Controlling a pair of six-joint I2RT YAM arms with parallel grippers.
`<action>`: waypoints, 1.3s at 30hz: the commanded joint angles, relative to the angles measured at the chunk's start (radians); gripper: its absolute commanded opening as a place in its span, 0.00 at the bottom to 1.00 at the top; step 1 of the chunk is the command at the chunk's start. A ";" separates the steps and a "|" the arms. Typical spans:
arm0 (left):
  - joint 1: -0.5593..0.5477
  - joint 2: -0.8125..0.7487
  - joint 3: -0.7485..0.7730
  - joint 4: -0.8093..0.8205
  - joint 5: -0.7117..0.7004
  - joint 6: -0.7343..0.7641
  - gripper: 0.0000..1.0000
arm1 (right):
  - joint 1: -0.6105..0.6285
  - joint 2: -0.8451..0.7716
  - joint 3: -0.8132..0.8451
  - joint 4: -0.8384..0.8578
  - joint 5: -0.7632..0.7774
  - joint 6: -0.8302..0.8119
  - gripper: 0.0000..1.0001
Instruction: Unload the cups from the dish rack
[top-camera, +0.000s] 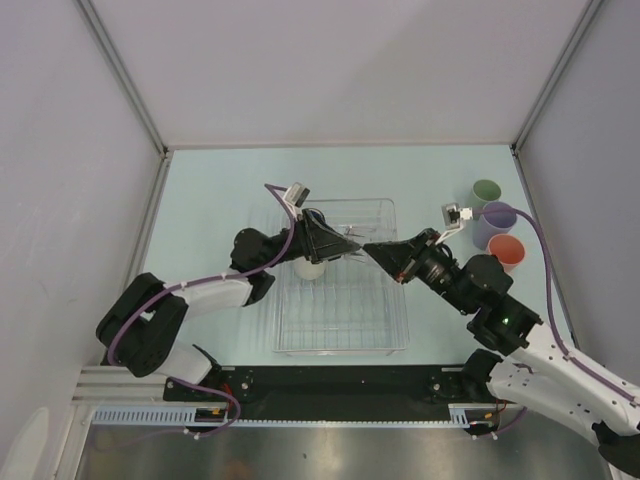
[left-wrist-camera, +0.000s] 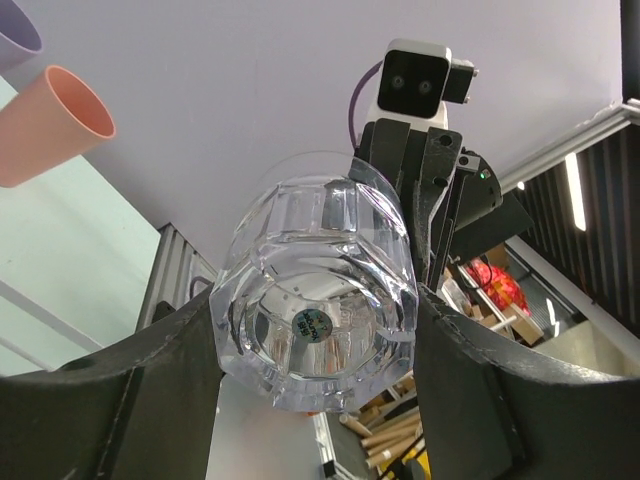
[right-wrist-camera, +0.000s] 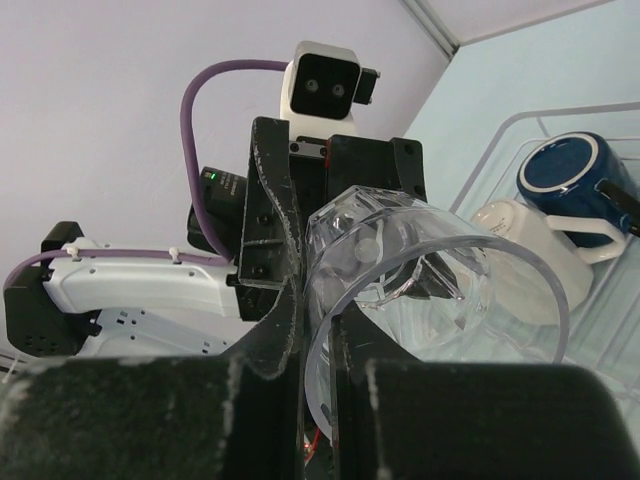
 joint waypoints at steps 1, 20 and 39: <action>0.037 0.016 0.051 -0.034 -0.038 0.080 0.62 | -0.015 -0.090 0.088 -0.120 0.174 -0.109 0.00; 0.083 -0.112 0.124 -0.604 -0.161 0.307 0.86 | -0.015 -0.012 0.339 -0.549 0.554 -0.207 0.00; 0.059 -0.395 0.290 -1.507 -0.614 0.665 0.81 | -0.527 1.086 1.330 -1.109 0.479 -0.072 0.00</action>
